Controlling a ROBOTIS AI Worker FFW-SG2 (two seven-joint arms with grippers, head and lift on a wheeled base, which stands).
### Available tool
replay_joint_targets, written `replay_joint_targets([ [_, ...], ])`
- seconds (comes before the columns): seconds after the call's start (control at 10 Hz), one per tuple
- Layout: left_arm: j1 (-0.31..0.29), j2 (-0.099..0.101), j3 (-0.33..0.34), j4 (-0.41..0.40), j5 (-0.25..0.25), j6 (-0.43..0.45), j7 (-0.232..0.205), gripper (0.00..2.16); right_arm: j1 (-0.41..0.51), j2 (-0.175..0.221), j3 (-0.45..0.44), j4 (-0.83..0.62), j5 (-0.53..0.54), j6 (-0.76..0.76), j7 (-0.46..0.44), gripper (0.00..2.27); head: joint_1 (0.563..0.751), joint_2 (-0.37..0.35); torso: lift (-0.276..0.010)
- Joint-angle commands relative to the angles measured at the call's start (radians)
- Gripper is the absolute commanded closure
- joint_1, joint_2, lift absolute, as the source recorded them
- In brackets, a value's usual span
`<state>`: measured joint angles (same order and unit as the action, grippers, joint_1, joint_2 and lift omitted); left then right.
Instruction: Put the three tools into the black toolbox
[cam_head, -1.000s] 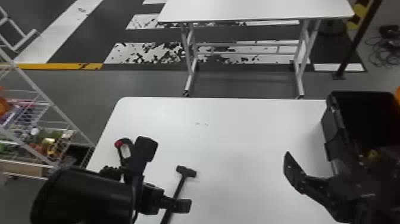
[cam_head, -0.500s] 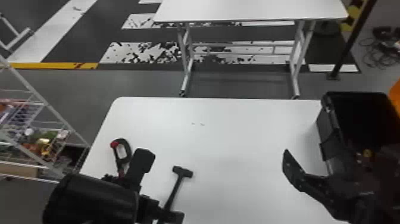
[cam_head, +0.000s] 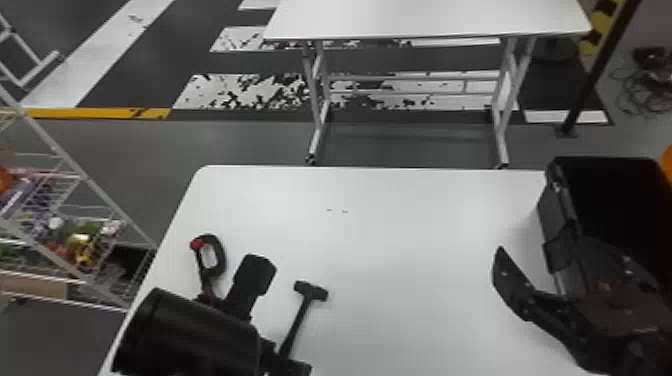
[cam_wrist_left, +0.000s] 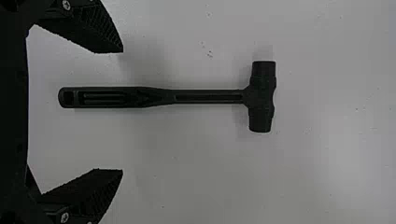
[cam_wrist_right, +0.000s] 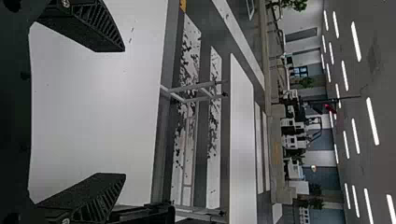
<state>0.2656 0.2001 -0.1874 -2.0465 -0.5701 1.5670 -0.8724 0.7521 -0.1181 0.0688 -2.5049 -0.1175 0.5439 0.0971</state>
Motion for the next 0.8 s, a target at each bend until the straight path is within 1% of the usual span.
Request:
replay_joint_targets([
  [0.0, -0.017, -0.002, -0.023, 0.020, -0.017, 0.004, 0.003, 0.08, 0.007, 0.002, -0.020, 0.001, -0.028, -0.020, 0.006, 0.04, 0.695, 0.145, -0.051],
  [0.1, -0.031, -0.005, -0.050, 0.046, -0.047, 0.004, 0.013, 0.08, 0.013, 0.002, -0.027, 0.001, -0.030, -0.035, 0.009, 0.04, 0.695, 0.138, -0.051],
  [0.2, -0.042, -0.007, -0.064, 0.074, -0.060, 0.004, 0.015, 0.08, 0.016, 0.002, -0.035, 0.001, -0.047, -0.051, 0.012, 0.04, 0.695, 0.130, -0.051],
  [0.4, -0.048, -0.008, -0.076, 0.108, -0.063, 0.004, 0.030, 0.08, 0.021, 0.003, -0.043, 0.001, -0.056, -0.057, 0.019, 0.04, 0.695, 0.128, -0.051],
  [0.5, -0.048, -0.011, -0.078, 0.111, -0.063, 0.004, 0.032, 0.12, 0.021, 0.003, -0.043, 0.001, -0.056, -0.060, 0.021, 0.04, 0.695, 0.129, -0.051],
  [0.6, -0.046, -0.013, -0.078, 0.111, -0.059, 0.004, 0.033, 0.23, 0.021, 0.003, -0.043, 0.000, -0.056, -0.066, 0.021, 0.04, 0.695, 0.128, -0.051],
  [0.7, -0.048, -0.013, -0.078, 0.117, -0.057, 0.004, 0.033, 0.50, 0.021, 0.003, -0.043, 0.000, -0.056, -0.066, 0.021, 0.04, 0.695, 0.125, -0.051],
])
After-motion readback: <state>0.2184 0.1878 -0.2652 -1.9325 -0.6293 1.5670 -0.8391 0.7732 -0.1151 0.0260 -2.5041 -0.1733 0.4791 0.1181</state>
